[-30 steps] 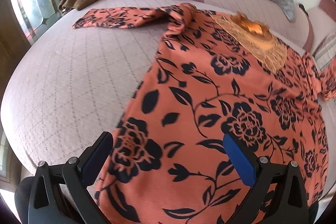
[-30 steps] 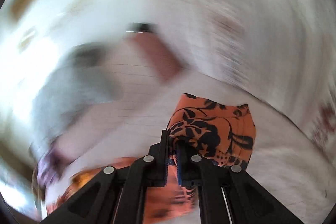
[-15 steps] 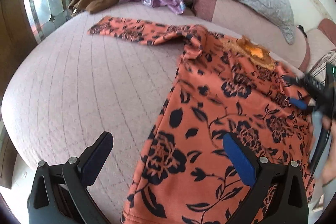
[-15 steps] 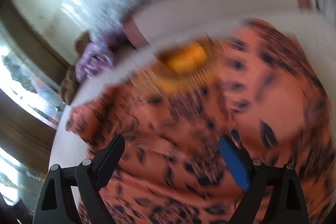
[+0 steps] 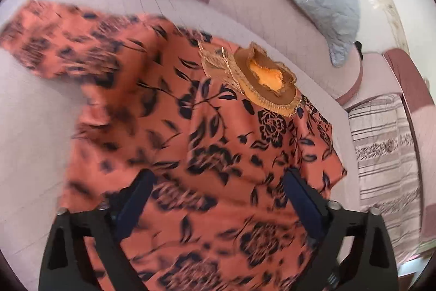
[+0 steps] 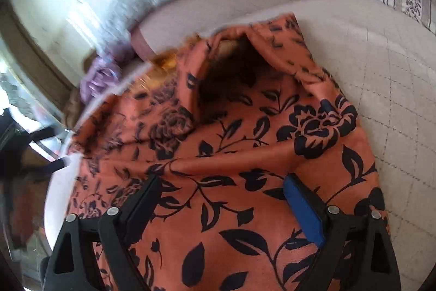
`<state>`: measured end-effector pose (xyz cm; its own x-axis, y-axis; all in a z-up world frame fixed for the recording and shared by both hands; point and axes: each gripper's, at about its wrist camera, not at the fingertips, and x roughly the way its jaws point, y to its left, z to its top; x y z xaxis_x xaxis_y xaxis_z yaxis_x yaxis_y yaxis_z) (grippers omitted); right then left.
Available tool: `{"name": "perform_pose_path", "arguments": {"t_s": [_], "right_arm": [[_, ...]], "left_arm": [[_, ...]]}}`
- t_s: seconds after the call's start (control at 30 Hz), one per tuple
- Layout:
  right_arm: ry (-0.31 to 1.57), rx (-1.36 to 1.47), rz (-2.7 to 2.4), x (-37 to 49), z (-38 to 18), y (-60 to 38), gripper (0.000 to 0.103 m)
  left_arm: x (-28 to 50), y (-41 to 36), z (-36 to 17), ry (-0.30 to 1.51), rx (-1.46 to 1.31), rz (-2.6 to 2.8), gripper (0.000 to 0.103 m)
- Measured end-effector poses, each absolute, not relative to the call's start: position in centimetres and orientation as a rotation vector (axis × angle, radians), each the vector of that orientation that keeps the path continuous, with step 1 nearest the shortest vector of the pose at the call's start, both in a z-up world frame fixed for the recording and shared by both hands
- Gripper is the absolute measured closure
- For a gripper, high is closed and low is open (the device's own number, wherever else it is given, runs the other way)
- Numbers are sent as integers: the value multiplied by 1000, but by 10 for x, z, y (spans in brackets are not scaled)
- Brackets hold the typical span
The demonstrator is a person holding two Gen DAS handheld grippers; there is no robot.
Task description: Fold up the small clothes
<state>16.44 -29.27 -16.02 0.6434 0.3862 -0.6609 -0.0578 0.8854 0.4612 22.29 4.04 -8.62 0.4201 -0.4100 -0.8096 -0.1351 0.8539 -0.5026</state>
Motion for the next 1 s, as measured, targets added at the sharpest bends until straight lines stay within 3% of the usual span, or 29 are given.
{"name": "perform_pose_path", "arguments": {"t_s": [0.1,0.2,0.23,0.27,0.3,0.37,0.53,0.6,0.73,0.83,1.0], "right_arm": [[821,439,271,162,-164,-293,9],[801,494,306,160,-169,-302,8],[793,511,315,159,-169,-304,8],[789,521,320,157,-169,-307,8],[787,527,323,156,-168,-308,8],[784,527,325,156,-167,-307,8],[777,542,331,155,-168,-304,8],[778,542,329,155,-169,-302,8],[800,514,327,158,-167,-296,5],[859,516,336,163,-155,-299,6],[764,640,283,181,-122,-352,6]], "left_arm": [[245,31,-112,1226,-558,-132,28],[251,23,-125,1258,-559,-127,33],[253,21,-127,1250,-539,-118,39],[253,19,-126,1244,-514,-108,51],[256,16,-127,1258,-476,-91,93],[260,18,-125,1252,-469,-82,96],[225,6,-19,782,-206,-62,96],[231,9,-29,816,-176,-49,95],[265,30,-120,1120,-190,91,95],[257,39,-132,1079,-232,69,94],[249,35,-135,1058,-225,68,94]]}}
